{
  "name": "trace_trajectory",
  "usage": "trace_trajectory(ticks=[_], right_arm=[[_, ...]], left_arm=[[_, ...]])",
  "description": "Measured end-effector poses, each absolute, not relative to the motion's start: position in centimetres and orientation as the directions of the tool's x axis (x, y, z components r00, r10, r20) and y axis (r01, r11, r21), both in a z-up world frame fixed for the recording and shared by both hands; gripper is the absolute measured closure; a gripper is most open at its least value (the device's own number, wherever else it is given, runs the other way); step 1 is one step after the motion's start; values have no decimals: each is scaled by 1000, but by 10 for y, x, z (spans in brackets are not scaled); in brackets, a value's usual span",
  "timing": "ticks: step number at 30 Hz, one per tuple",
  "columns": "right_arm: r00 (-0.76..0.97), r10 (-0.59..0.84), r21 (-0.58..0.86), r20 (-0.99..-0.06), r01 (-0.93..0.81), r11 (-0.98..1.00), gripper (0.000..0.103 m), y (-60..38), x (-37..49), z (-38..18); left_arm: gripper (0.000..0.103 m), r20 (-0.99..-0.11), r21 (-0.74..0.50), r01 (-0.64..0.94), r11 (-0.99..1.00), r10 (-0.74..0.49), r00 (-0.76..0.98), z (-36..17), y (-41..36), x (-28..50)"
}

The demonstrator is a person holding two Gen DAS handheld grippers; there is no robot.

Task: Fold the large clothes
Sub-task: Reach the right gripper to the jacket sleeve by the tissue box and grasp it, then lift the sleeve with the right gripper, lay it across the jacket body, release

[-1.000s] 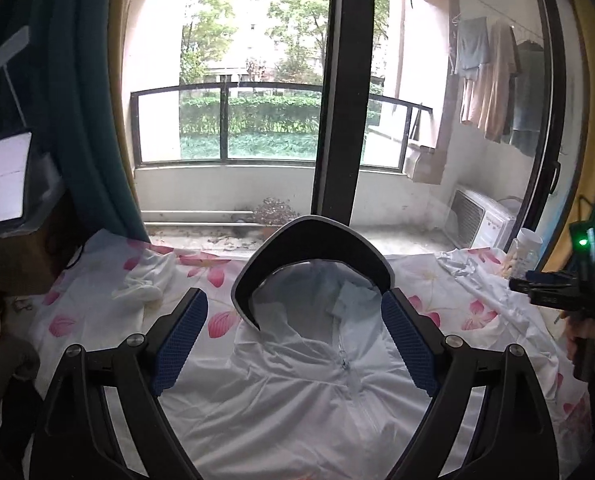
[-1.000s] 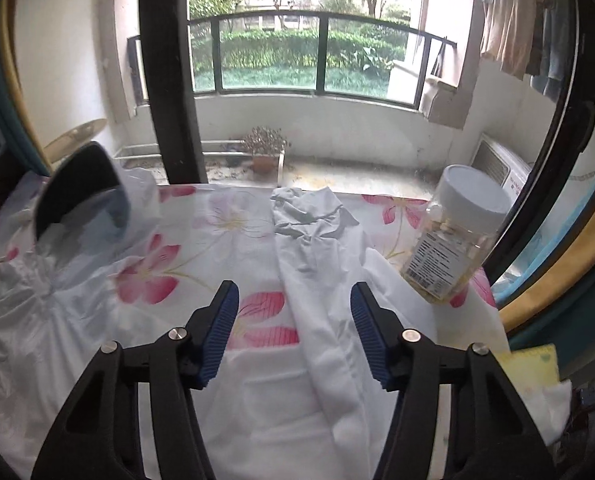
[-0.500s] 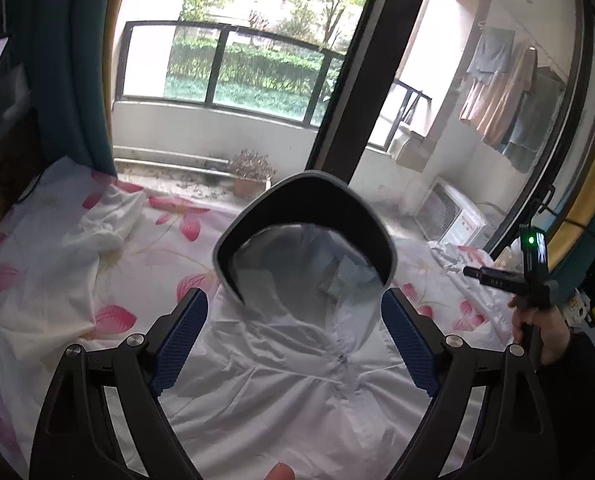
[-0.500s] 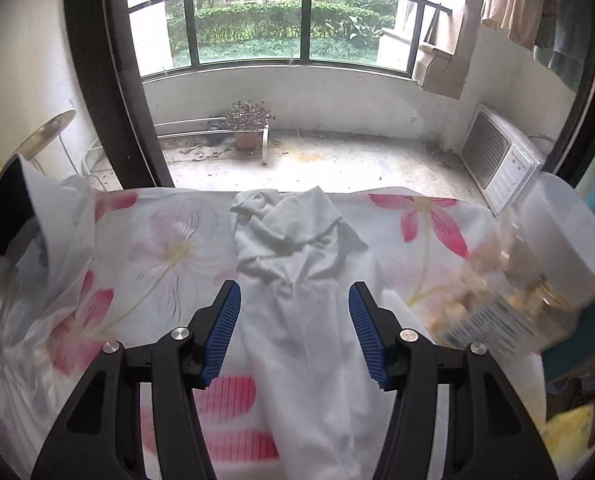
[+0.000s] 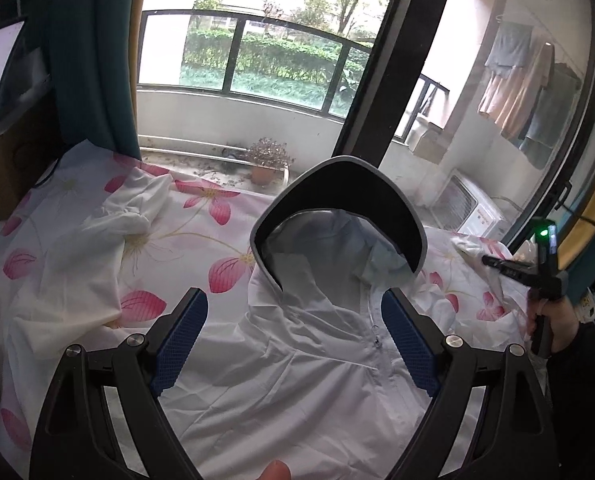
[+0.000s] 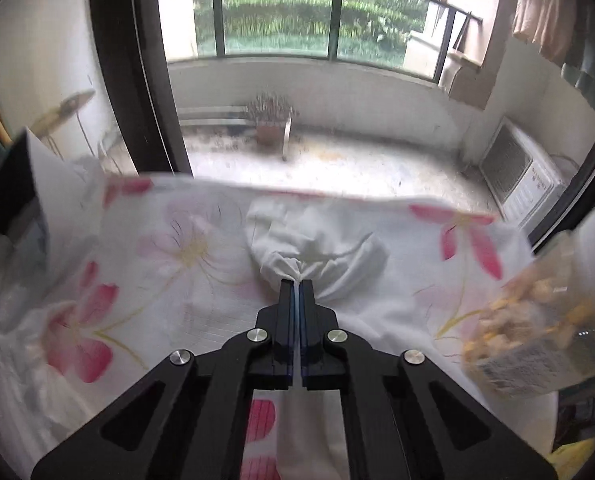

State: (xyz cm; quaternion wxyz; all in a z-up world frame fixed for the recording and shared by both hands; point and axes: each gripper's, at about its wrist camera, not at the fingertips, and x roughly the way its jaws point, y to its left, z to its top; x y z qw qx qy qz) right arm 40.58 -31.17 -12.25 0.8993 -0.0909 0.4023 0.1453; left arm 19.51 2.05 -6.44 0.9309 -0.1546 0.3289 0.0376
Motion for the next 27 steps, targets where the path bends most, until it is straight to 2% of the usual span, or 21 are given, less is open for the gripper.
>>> trace_trajectory(ticks=[10,18,27], right_arm=[[784,265,32,-561,-299,954,102,-340,339,-9],[831,358,74,-425,-362,929,102,-322,271,59],[799,463,99,-385,-463,881,102,-267,216,79]], left_arm=[[12,-587,-267,-125,956,-59,807,-45,16,176],[12,-536,-263,-90,961,-68,842,-23,25,142],[12,-492,-244,-69,967,-63,868,-8,41,104]])
